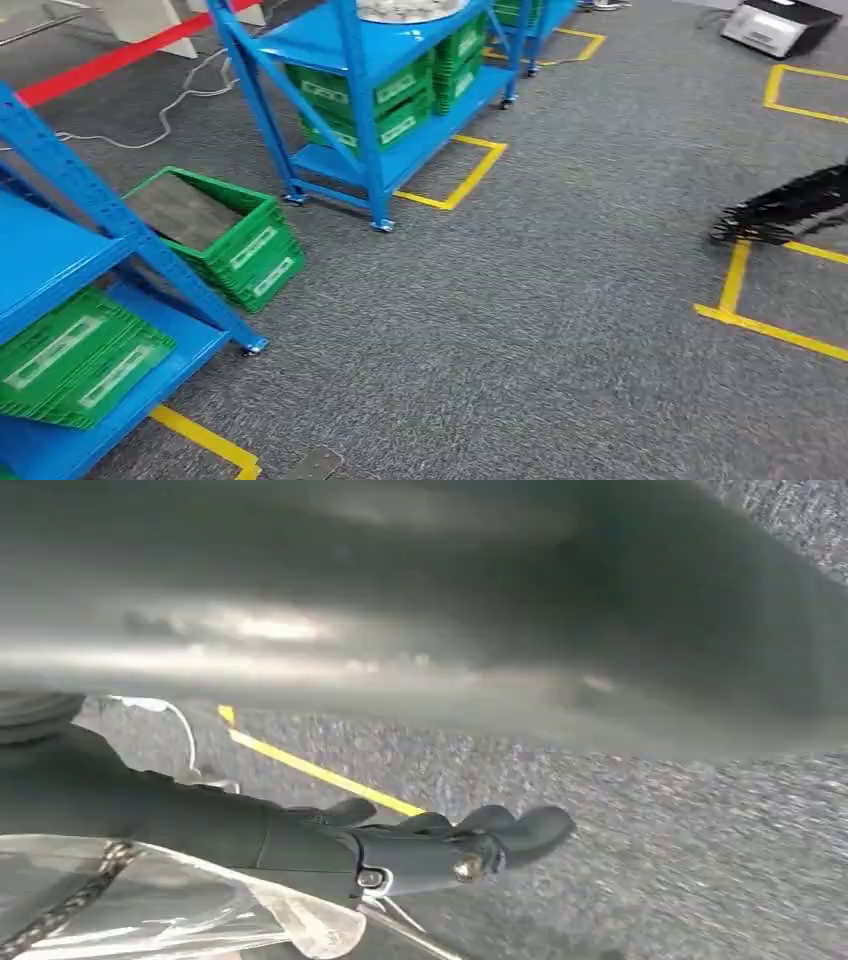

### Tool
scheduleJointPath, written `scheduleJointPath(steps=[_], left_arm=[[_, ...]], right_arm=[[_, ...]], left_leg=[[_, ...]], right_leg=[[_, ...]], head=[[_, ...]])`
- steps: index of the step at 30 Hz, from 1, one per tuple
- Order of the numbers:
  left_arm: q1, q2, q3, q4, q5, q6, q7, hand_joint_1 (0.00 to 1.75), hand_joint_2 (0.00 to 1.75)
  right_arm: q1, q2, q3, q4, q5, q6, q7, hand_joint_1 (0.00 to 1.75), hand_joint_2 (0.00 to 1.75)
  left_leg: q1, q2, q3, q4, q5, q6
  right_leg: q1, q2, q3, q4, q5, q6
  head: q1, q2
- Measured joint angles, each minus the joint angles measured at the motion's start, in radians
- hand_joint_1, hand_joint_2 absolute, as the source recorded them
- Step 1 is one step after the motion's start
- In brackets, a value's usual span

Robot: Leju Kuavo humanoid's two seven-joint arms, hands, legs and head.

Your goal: Take the parts from the cabinet and place them on the table.

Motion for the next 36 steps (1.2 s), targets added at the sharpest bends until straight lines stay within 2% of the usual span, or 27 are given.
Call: scheduleJointPath(steps=[2, 3, 4, 5, 6, 9, 10, 11, 12, 14, 15, 16, 18, 19, 20, 21, 24, 25, 26, 27, 29, 30, 31, 32, 34, 35, 36], left_arm=[[0.004, 0.001, 0.000, 0.000, 0.000, 0.000, 0.000, 0.00, 0.00], [0.004, 0.001, 0.000, 0.000, 0.000, 0.000, 0.000, 0.00, 0.00], [0.003, 0.000, 0.000, 0.000, 0.000, 0.000, 0.000, 0.00, 0.00], [0.002, 0.000, 0.000, 0.000, 0.000, 0.000, 0.000, 0.00, 0.00], [-0.001, 0.001, 0.000, 0.000, 0.000, 0.000, -0.002, 0.00, 0.00], [0.005, 0.002, 0.000, 0.000, 0.000, 0.001, -0.003, 0.00, 0.00], [0.004, 0.006, 0.001, 0.000, 0.000, 0.001, -0.003, 0.00, 0.00], [0.004, 0.003, 0.001, 0.000, 0.000, 0.001, -0.003, 0.00, 0.00], [0.002, 0.004, 0.001, 0.000, 0.000, 0.001, -0.003, 0.00, 0.00], [0.001, 0.004, 0.001, 0.000, 0.000, 0.000, -0.003, 0.00, 0.00], [0.004, 0.004, 0.001, 0.000, 0.000, 0.000, -0.003, 0.00, 0.00], [0.007, 0.005, 0.001, 0.000, 0.000, 0.000, -0.003, 0.00, 0.00], [0.008, 0.006, 0.001, 0.000, 0.000, 0.000, -0.003, 0.00, 0.00], [0.007, 0.006, 0.001, 0.000, 0.000, 0.001, -0.004, 0.00, 0.00], [0.006, 0.006, 0.001, 0.000, 0.000, 0.001, -0.005, 0.00, 0.00], [0.004, 0.006, 0.001, 0.000, 0.000, 0.001, -0.005, 0.00, 0.00], [0.007, 0.008, 0.001, 0.000, 0.000, 0.001, -0.006, 0.00, 0.00], [0.008, 0.007, 0.002, 0.000, 0.000, 0.001, -0.006, 0.00, 0.00], [0.010, 0.006, 0.002, 0.000, 0.000, 0.002, -0.007, 0.00, 0.00], [0.007, 0.005, 0.002, 0.000, 0.000, 0.002, -0.008, 0.00, 0.00], [0.002, 0.005, 0.002, 0.000, 0.000, 0.001, -0.009, 0.00, 0.00], [0.003, 0.005, 0.002, 0.000, 0.000, 0.001, -0.009, 0.00, 0.00], [0.005, 0.005, 0.002, 0.000, 0.000, 0.001, -0.009, 0.00, 0.00], [0.006, 0.005, 0.003, 0.000, 0.001, 0.001, -0.009, 0.00, 0.00], [0.006, 0.005, 0.003, 0.000, 0.001, 0.001, -0.009, 0.00, 0.00], [0.005, 0.005, 0.003, 0.000, 0.000, 0.000, -0.009, 0.00, 0.00], [0.002, 0.005, 0.003, 0.000, 0.000, 0.001, -0.009, 0.00, 0.00]], right_arm=[[0.000, 0.000, 0.000, 0.000, 0.000, 0.000, 0.002, 0.00, 0.00], [-0.001, 0.000, 0.000, 0.000, 0.000, 0.000, 0.002, 0.00, 0.00], [-0.001, 0.000, 0.000, 0.000, 0.002, 0.000, 0.002, 0.00, 0.00], [-0.002, 0.000, 0.000, 0.000, 0.002, 0.000, 0.002, 0.00, 0.00], [0.000, 0.000, 0.001, 0.000, 0.002, 0.000, 0.002, 0.00, 0.00], [-0.003, 0.001, 0.000, 0.000, 0.006, 0.001, 0.003, 0.00, 0.00], [-0.003, 0.007, 0.000, 0.000, 0.008, 0.002, 0.002, 0.00, 0.00], [-0.003, 0.004, 0.000, -0.002, 0.008, 0.002, 0.002, 0.00, 0.00], [-0.002, 0.004, 0.000, -0.002, 0.007, 0.002, 0.002, 0.00, 0.00], [0.004, 0.004, 0.000, -0.003, 0.006, 0.002, 0.003, 0.00, 0.00], [0.005, 0.004, 0.000, -0.003, 0.006, 0.002, 0.003, 0.00, 0.00], [0.004, 0.004, 0.000, -0.003, 0.006, 0.002, 0.003, 0.00, 0.00], [0.002, 0.005, 0.000, -0.003, 0.006, 0.003, 0.003, 0.00, 0.00], [0.001, 0.005, 0.000, -0.003, 0.006, 0.003, 0.003, 0.00, 0.00], [0.001, 0.005, 0.000, -0.003, 0.007, 0.004, 0.003, 0.00, 0.00], [0.001, 0.005, 0.000, -0.003, 0.007, 0.004, 0.003, 0.00, 0.00], [-0.004, 0.005, 0.000, -0.003, 0.007, 0.005, 0.003, 0.00, 0.00], [-0.006, 0.005, 0.001, -0.003, 0.009, 0.005, 0.003, 0.00, 0.00], [-0.009, 0.005, 0.000, -0.003, 0.009, 0.007, 0.000, 0.00, 0.00], [-0.010, 0.005, 0.001, -0.003, 0.008, 0.011, -0.006, 0.00, 0.00], [-0.004, 0.005, 0.001, -0.003, 0.007, 0.016, -0.012, 0.00, 0.00], [-0.001, 0.004, 0.001, -0.003, 0.007, 0.017, -0.012, 0.00, 0.00], [0.000, 0.004, 0.001, -0.003, 0.007, 0.018, -0.013, 0.00, 0.00], [0.000, 0.004, 0.001, -0.003, 0.007, 0.021, -0.013, 0.00, 0.00], [0.000, 0.004, 0.001, -0.003, 0.010, 0.022, -0.015, 0.00, 0.00], [0.000, 0.004, 0.001, -0.003, 0.010, 0.024, -0.016, 0.00, 0.00], [-0.001, 0.004, 0.002, -0.003, 0.010, 0.025, -0.016, 0.00, 0.00]], left_leg=[[0.002, -0.031, 0.005, 0.001, -0.001, -0.002], [0.004, -0.047, 0.008, 0.003, -0.004, -0.006], [0.005, -0.060, 0.010, 0.006, -0.007, -0.011], [0.004, -0.069, 0.008, 0.007, -0.009, -0.016], [0.002, -0.082, 0.001, 0.017, -0.011, -0.023], [0.008, -0.117, -0.009, 0.010, 0.000, -0.043], [0.008, -0.105, -0.011, 0.023, -0.010, -0.043], [0.002, -0.049, -0.024, 0.051, -0.031, -0.050], [0.005, -0.015, -0.052, 0.110, -0.066, -0.055], [0.011, 0.013, -0.131, 0.278, -0.141, -0.063], [0.014, 0.016, -0.153, 0.324, -0.152, -0.065], [0.015, 0.016, -0.151, 0.322, -0.139, -0.065], [0.015, 0.025, -0.090, 0.201, -0.065, -0.061], [0.012, 0.045, -0.038, 0.102, -0.021, -0.056], [0.004, 0.112, 0.003, 0.023, -0.008, -0.047], [-0.003, 0.123, 0.007, 0.015, -0.014, -0.042], [-0.007, 0.086, -0.001, 0.014, -0.014, -0.034], [0.000, 0.069, 0.012, -0.003, -0.005, -0.026], [0.005, 0.060, 0.014, -0.010, 0.000, -0.023], [0.008, 0.049, 0.014, -0.011, 0.002, -0.018], [0.009, 0.021, 0.013, -0.011, 0.003, -0.013], [0.009, 0.005, 0.013, -0.010, 0.003, -0.013], [0.009, -0.009, 0.014, -0.010, 0.003, -0.014], [0.010, -0.025, 0.016, -0.010, 0.002, -0.015], [0.013, -0.053, 0.021, -0.006, -0.002, -0.021], [0.015, -0.064, 0.021, -0.002, -0.005, -0.027], [0.009, -0.075, 0.016, 0.006, -0.010, -0.035]], right_leg=[[-0.001, 0.001, 0.013, -0.067, 0.072, -0.001], [-0.002, 0.008, 0.052, -0.164, 0.132, -0.001], [-0.006, 0.038, 0.092, -0.261, 0.181, 0.000], [-0.012, 0.099, 0.109, -0.291, 0.165, -0.001], [-0.014, 0.103, 0.113, -0.311, 0.165, -0.009], [-0.007, 0.069, 0.123, -0.307, 0.170, -0.033], [-0.013, 0.052, 0.126, -0.316, 0.175, -0.041], [-0.012, 0.042, 0.129, -0.318, 0.173, -0.046], [-0.009, 0.026, 0.130, -0.318, 0.172, -0.051], [-0.003, -0.011, 0.132, -0.318, 0.167, -0.057], [-0.002, -0.026, 0.133, -0.318, 0.165, -0.058], [-0.001, -0.040, 0.135, -0.318, 0.164, -0.057], [0.000, -0.065, 0.141, -0.318, 0.159, -0.056], [0.001, -0.078, 0.146, -0.318, 0.156, -0.054], [0.003, -0.088, 0.151, -0.318, 0.153, -0.050], [0.009, -0.099, 0.151, -0.315, 0.146, -0.040], [0.006, -0.129, 0.163, -0.324, 0.146, -0.029], [0.008, -0.137, 0.166, -0.324, 0.138, -0.020], [0.003, -0.085, 0.157, -0.307, 0.125, -0.014], [0.002, -0.039, 0.131, -0.251, 0.090, -0.013], [0.000, -0.008, 0.050, -0.090, 0.024, -0.009], [0.000, -0.003, 0.011, -0.025, 0.009, -0.007], [0.000, -0.001, -0.009, -0.006, 0.020, -0.007], [0.000, 0.000, -0.005, -0.038, 0.057, -0.007], [-0.004, 0.019, 0.061, -0.204, 0.161, -0.008], [-0.009, 0.059, 0.094, -0.282, 0.194, -0.007], [-0.011, 0.097, 0.107, -0.310, 0.175, -0.010]], head=[[0.000, 0.000], [0.000, 0.000], [0.001, 0.000], [0.000, 0.000], [-0.003, 0.000], [-0.001, 0.000], [0.000, 0.000], [-0.007, 0.000], [-0.017, 0.000], [-0.016, 0.000], [-0.016, 0.000], [-0.016, 0.000], [-0.016, 0.000], [-0.016, 0.000], [-0.016, 0.000], [-0.014, 0.000], [-0.016, 0.000], [-0.016, 0.000], [-0.011, 0.000], [-0.006, 0.000], [-0.006, 0.000], [-0.006, 0.000], [-0.006, 0.000], [-0.006, 0.000], [-0.006, 0.000], [-0.006, 0.000], [-0.004, 0.000]])
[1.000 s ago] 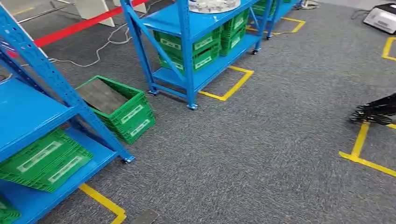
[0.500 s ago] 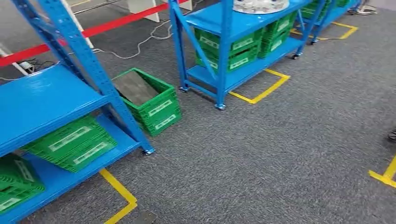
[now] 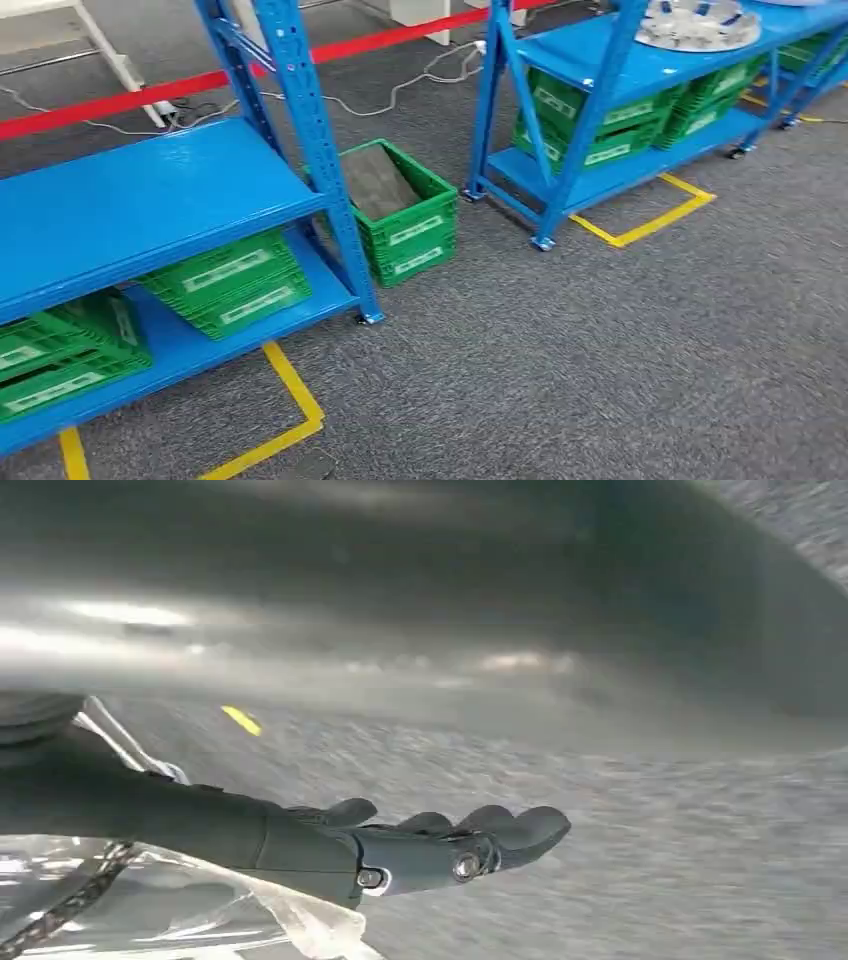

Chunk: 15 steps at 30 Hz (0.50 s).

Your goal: Take the parts from the cabinet and place them on the table.

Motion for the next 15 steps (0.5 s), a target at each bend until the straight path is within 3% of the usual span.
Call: scheduleJointPath(steps=[3, 4, 5, 6, 7, 9, 10, 11, 13, 14, 15], left_arm=[[0.004, 0.001, 0.000, 0.000, 0.000, 0.000, -0.004, 0.00, 0.00], [0.005, 0.004, 0.000, 0.000, 0.000, 0.000, -0.005, 0.00, 0.00], [0.007, 0.005, 0.000, 0.000, 0.000, 0.000, -0.007, 0.00, 0.00], [0.006, 0.006, 0.000, 0.000, -0.002, -0.001, -0.007, 0.00, 0.00], [0.004, 0.007, 0.000, 0.000, -0.004, -0.001, -0.008, 0.00, 0.00], [0.003, 0.008, 0.000, 0.000, -0.005, -0.005, -0.008, 0.00, 0.00], [0.005, 0.008, 0.000, 0.000, -0.005, -0.006, -0.008, 0.00, 0.00], [0.007, 0.009, 0.000, 0.000, -0.006, -0.006, -0.008, 0.00, 0.00], [0.007, 0.013, 0.000, 0.000, -0.008, -0.008, -0.009, 0.00, 0.00], [0.006, 0.014, 0.000, 0.000, -0.008, -0.008, -0.009, 0.00, 0.00], [0.004, 0.014, -0.001, 0.000, -0.008, -0.008, -0.009, 0.00, 0.00]], right_arm=[[-0.003, 0.000, 0.000, 0.000, -0.004, 0.022, -0.003, 0.00, 0.00], [-0.004, 0.003, -0.001, 0.001, -0.009, 0.042, -0.006, 0.00, 0.00], [-0.005, 0.005, -0.001, 0.002, -0.015, 0.063, -0.010, 0.00, 0.00], [-0.005, 0.005, -0.001, 0.002, -0.023, 0.088, -0.016, 0.00, 0.00], [-0.001, 0.005, -0.001, 0.002, -0.029, 0.113, -0.018, 0.00, 0.00], [0.005, 0.006, -0.003, 0.005, -0.043, 0.159, -0.022, 0.00, 0.00], [0.005, 0.008, -0.003, 0.008, -0.048, 0.175, -0.025, 0.00, 0.00], [0.005, 0.009, -0.003, 0.010, -0.053, 0.191, -0.027, 0.00, 0.00], [0.004, 0.012, -0.004, 0.015, -0.057, 0.220, -0.030, 0.00, 0.00], [0.004, 0.014, -0.004, 0.018, -0.057, 0.227, -0.030, 0.00, 0.00], [0.005, 0.014, -0.005, 0.020, -0.058, 0.231, -0.030, 0.00, 0.00]], left_leg=[[0.009, -0.032, -0.007, -0.008, 0.007, -0.019], [0.008, -0.041, -0.008, -0.007, 0.008, -0.024], [0.006, -0.009, -0.010, 0.005, -0.002, -0.026], [0.003, 0.045, -0.032, 0.049, -0.034, -0.032], [0.006, 0.071, -0.068, 0.125, -0.076, -0.037], [0.009, 0.090, -0.146, 0.285, -0.141, -0.044], [0.011, 0.091, -0.162, 0.318, -0.144, -0.046], [0.012, 0.092, -0.153, 0.300, -0.120, -0.047], [0.013, 0.107, -0.076, 0.145, -0.032, -0.044], [0.012, 0.133, -0.030, 0.058, 0.003, -0.041], [0.005, 0.184, -0.005, 0.006, 0.002, -0.037]], right_leg=[[0.008, -0.032, 0.013, 0.001, 0.002, -0.024], [0.001, -0.046, 0.015, -0.007, 0.008, -0.034], [0.000, -0.060, 0.017, -0.011, 0.011, -0.039], [0.000, -0.071, 0.018, -0.012, 0.010, -0.046], [0.002, -0.088, 0.018, -0.012, 0.009, -0.048], [0.005, -0.122, 0.018, -0.012, 0.005, -0.051], [0.005, -0.137, 0.019, -0.012, 0.003, -0.050], [0.005, -0.149, 0.020, -0.012, 0.001, -0.049], [0.005, -0.173, 0.028, -0.012, -0.004, -0.045], [0.005, -0.183, 0.033, -0.012, -0.007, -0.040], [0.013, -0.192, 0.036, -0.011, -0.012, -0.034]], head=[[-0.002, 0.000], [0.000, 0.000], [-0.001, 0.000], [-0.014, 0.000], [-0.014, 0.000], [-0.015, 0.000], [-0.013, 0.000], [-0.015, 0.000], [-0.014, 0.000], [-0.015, 0.000], [-0.014, 0.000]])
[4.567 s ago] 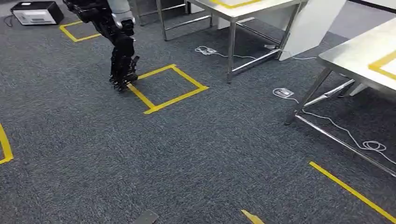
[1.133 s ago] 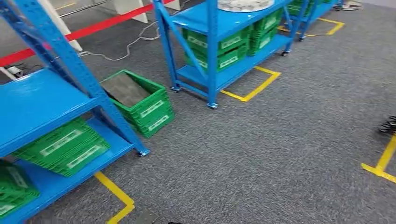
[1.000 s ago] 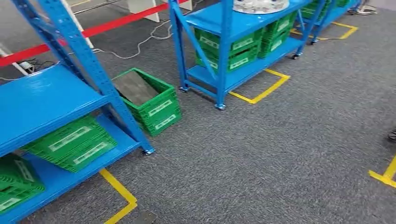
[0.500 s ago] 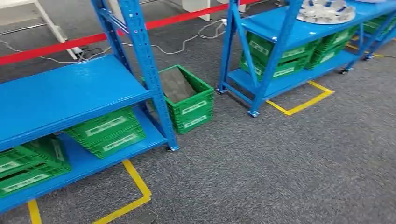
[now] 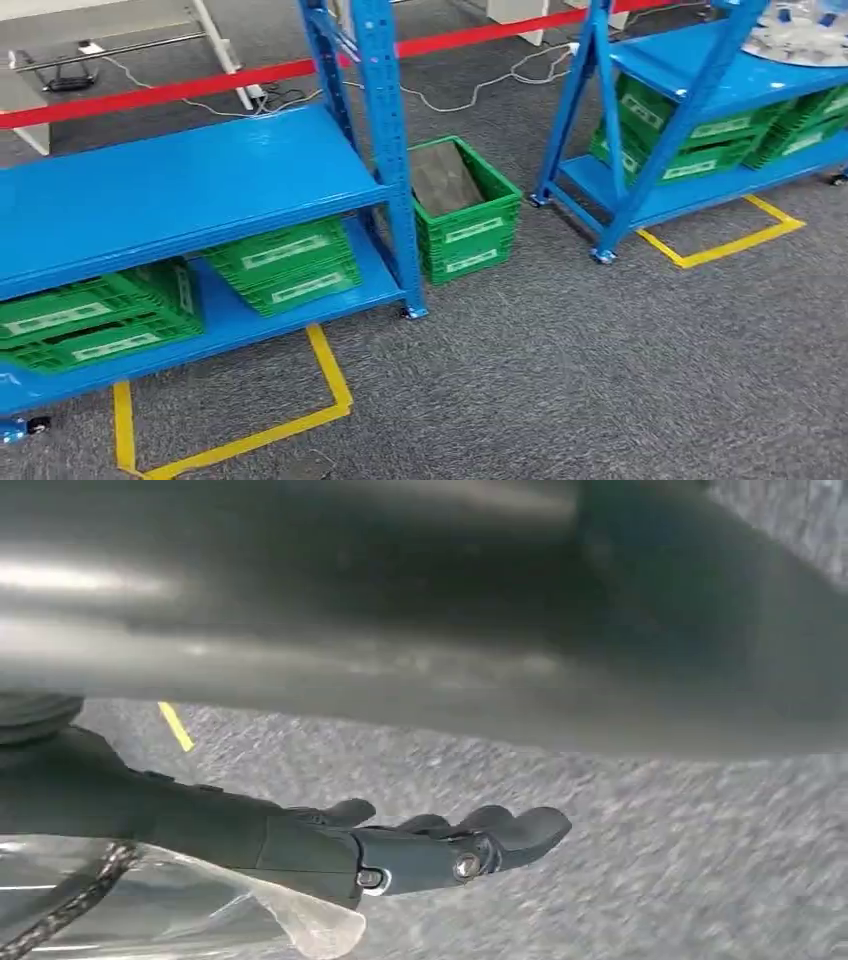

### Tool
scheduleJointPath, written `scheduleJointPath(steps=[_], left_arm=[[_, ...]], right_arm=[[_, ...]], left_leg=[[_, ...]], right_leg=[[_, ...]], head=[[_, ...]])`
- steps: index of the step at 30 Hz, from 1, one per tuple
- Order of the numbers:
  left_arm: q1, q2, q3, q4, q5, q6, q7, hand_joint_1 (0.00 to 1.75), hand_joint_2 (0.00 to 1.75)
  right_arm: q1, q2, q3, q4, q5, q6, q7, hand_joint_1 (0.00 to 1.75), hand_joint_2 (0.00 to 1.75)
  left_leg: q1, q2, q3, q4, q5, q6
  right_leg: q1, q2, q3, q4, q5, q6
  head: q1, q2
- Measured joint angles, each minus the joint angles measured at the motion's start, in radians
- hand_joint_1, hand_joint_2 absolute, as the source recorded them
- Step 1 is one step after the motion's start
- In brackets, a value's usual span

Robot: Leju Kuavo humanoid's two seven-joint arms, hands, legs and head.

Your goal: Take the parts from the cabinet and place them on the table.

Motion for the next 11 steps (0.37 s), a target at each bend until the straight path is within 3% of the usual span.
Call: scheduleJointPath(steps=[6, 7, 8, 9, 10, 11], left_arm=[[-0.002, 0.000, 0.000, 0.000, 0.000, 0.000, 0.000, 0.00, 0.00], [-0.003, 0.001, -0.001, 0.000, -0.001, -0.001, -0.001, 0.00, 0.00], [0.002, 0.003, -0.002, 0.000, -0.005, -0.004, -0.003, 0.00, 0.00], [-0.005, 0.002, -0.003, 0.000, -0.006, -0.006, -0.006, 0.00, 0.00], [-0.003, 0.002, -0.003, 0.000, -0.006, -0.006, -0.006, 0.00, 0.00], [-0.002, 0.003, -0.003, 0.000, -0.006, -0.006, -0.006, 0.00, 0.00]], right_arm=[[0.001, 0.001, 0.000, 0.001, 0.000, 0.003, 0.000, 0.00, 0.00], [-0.001, 0.001, 0.000, 0.002, -0.003, 0.013, -0.001, 0.00, 0.00], [-0.009, 0.001, -0.002, 0.009, -0.014, 0.037, 0.000, 0.00, 0.00], [-0.001, 0.001, -0.007, 0.013, -0.015, 0.051, 0.001, 0.00, 0.00], [0.002, 0.001, -0.008, 0.015, -0.015, 0.051, 0.001, 0.00, 0.00], [0.003, 0.001, -0.008, 0.015, -0.015, 0.051, 0.002, 0.00, 0.00]], left_leg=[[-0.005, -0.003, 0.000, -0.007, -0.002, 0.006], [-0.003, -0.021, -0.002, -0.003, -0.001, 0.016], [0.002, -0.053, 0.003, -0.016, 0.007, 0.039], [0.002, -0.099, 0.003, -0.016, 0.008, 0.052], [0.001, -0.114, 0.004, -0.016, 0.007, 0.052], [0.000, -0.127, 0.006, -0.016, 0.007, 0.053]], right_leg=[[0.003, -0.003, -0.002, 0.005, -0.005, 0.004], [0.002, -0.012, -0.005, 0.001, -0.007, 0.010], [-0.004, -0.020, 0.012, -0.004, -0.014, 0.031], [-0.005, 0.091, -0.123, 0.271, -0.144, 0.036], [-0.005, 0.093, -0.157, 0.321, -0.146, 0.035], [-0.005, 0.093, -0.164, 0.313, -0.122, 0.033]], head=[[-0.001, 0.000], [0.007, 0.000], [0.005, 0.000], [0.017, 0.000], [0.015, 0.000], [0.016, 0.000]])
